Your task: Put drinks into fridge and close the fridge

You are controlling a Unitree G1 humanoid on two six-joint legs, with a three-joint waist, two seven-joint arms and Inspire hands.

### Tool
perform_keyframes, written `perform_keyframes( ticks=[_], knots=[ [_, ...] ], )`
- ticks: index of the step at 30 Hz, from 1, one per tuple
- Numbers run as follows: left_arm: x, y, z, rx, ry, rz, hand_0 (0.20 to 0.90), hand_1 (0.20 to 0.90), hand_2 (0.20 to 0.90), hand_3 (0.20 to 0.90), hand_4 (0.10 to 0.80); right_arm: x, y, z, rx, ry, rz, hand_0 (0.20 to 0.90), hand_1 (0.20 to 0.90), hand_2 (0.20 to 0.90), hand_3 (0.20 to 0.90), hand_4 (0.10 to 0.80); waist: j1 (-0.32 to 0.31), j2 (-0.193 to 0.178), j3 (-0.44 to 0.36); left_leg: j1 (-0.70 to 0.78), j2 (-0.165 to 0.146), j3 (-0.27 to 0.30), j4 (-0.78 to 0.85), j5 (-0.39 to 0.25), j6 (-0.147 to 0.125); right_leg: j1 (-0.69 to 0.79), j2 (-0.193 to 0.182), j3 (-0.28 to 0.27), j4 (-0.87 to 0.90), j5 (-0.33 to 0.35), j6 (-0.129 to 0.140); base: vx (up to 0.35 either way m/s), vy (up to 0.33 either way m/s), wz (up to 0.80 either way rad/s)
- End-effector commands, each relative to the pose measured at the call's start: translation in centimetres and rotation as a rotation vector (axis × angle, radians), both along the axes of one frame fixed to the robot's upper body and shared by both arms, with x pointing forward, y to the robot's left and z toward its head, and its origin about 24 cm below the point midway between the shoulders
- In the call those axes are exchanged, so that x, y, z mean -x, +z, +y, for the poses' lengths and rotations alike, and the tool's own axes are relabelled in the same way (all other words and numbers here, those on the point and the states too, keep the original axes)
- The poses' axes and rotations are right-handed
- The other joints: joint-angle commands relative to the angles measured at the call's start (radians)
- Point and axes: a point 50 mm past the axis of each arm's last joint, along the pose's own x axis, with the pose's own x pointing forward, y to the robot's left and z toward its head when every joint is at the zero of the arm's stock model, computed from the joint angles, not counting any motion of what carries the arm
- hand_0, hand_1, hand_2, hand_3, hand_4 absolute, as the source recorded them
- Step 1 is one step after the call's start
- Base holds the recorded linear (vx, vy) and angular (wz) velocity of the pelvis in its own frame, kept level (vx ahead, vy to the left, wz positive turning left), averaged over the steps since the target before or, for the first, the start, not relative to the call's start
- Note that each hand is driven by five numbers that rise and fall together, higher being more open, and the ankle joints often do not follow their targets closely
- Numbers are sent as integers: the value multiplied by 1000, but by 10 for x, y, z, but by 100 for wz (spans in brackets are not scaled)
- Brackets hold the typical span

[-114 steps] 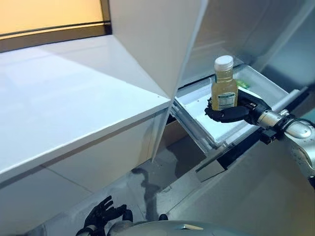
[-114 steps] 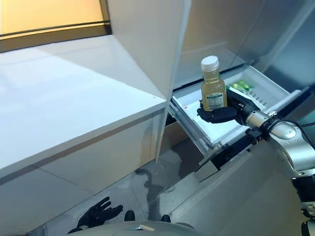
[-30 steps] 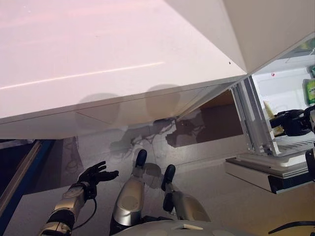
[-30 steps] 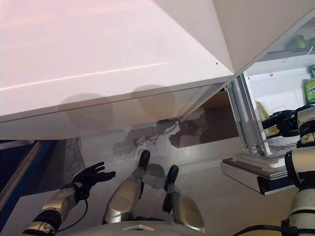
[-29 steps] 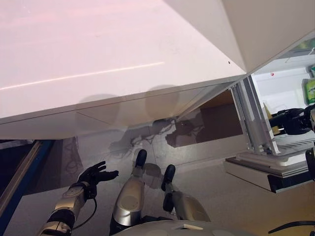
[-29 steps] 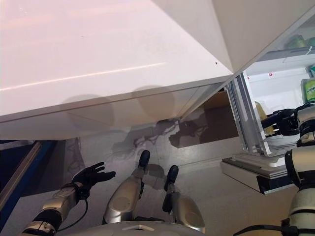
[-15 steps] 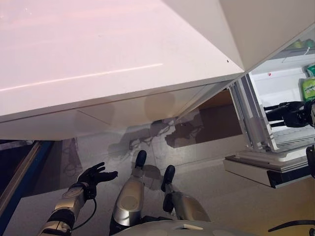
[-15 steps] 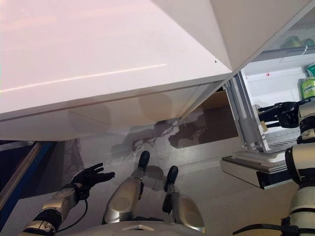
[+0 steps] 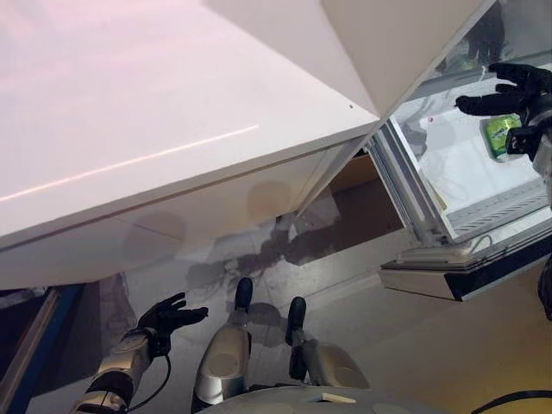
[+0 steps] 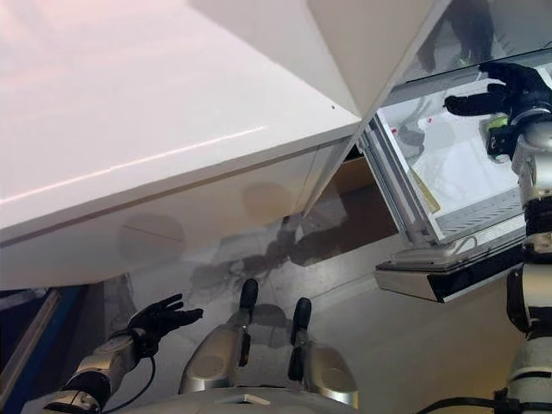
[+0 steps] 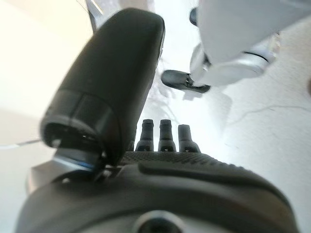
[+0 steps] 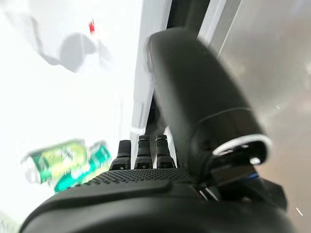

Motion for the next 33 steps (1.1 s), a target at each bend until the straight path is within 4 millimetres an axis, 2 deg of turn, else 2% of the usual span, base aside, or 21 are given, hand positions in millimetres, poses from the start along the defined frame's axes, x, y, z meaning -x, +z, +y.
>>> perform_keyframes(
  ticks=[1,4,7,10,13,14,17,21,26,30,33],
  knots=[
    [46,-24,-5,18,4,140,900,900,900,900,800,36,72,-1,244,-74,-361,900,900,900,900,800,-55,27,-185,31,-24,3,12,-128,1,-56,4,9,44,7,55,-18,44,-12],
    [53,-28,-9,27,1,145,900,900,900,900,800,61,78,10,276,-57,-553,900,900,900,900,800,-87,39,-215,50,-25,6,14,-141,4,-42,2,22,42,-1,56,-6,25,-4],
    [57,-30,-13,29,-6,149,900,900,900,900,800,77,75,16,280,-66,-645,900,900,900,900,800,-101,42,-234,62,-24,11,17,-148,6,-32,0,26,46,-9,55,-10,-2,-4],
    [64,-33,-16,33,-8,151,900,900,900,900,800,99,64,20,272,-104,-762,900,900,900,900,800,-122,47,-268,80,-19,20,32,-164,9,-17,0,32,76,-36,50,-2,-8,-16],
    [65,-33,-18,31,-16,150,900,900,900,900,800,110,56,18,266,-158,-818,900,900,900,900,800,-129,47,-278,89,-18,24,50,-178,13,-10,-1,38,101,-54,46,6,-11,-14],
    [68,-34,-20,33,-8,155,900,900,900,900,800,121,46,15,246,-216,-863,900,900,900,900,800,-143,50,-286,101,-17,32,76,-196,18,0,-2,43,126,-69,42,18,-15,-17],
    [73,-36,-21,39,6,166,900,900,900,900,800,134,33,9,205,-288,-910,900,900,900,900,800,-151,52,-291,115,-19,34,101,-216,24,12,-1,50,150,-86,38,41,-15,-12],
    [82,-39,-23,40,26,184,900,900,900,900,800,161,5,-5,135,-440,-983,900,900,900,900,800,-167,60,-292,137,-27,29,145,-253,38,25,7,68,199,-117,29,67,-17,-11],
    [93,-41,-25,29,52,212,900,900,900,900,800,181,-51,-28,-27,-571,-862,900,900,900,900,800,-191,66,-259,139,-42,25,285,-339,59,19,7,79,315,-185,3,87,-33,-8],
    [92,-41,-25,25,48,204,900,900,900,900,800,180,-91,-36,-155,-588,-700,900,900,900,900,800,-203,71,-220,107,-51,29,388,-394,73,-4,0,77,403,-232,-15,17,11,-7],
    [90,-40,-26,27,53,202,900,900,900,900,800,176,-120,-35,-229,-548,-562,900,900,900,900,800,-212,75,-193,71,-56,35,448,-420,85,-37,-5,82,470,-259,-28,-3,18,-5]
  ],
)
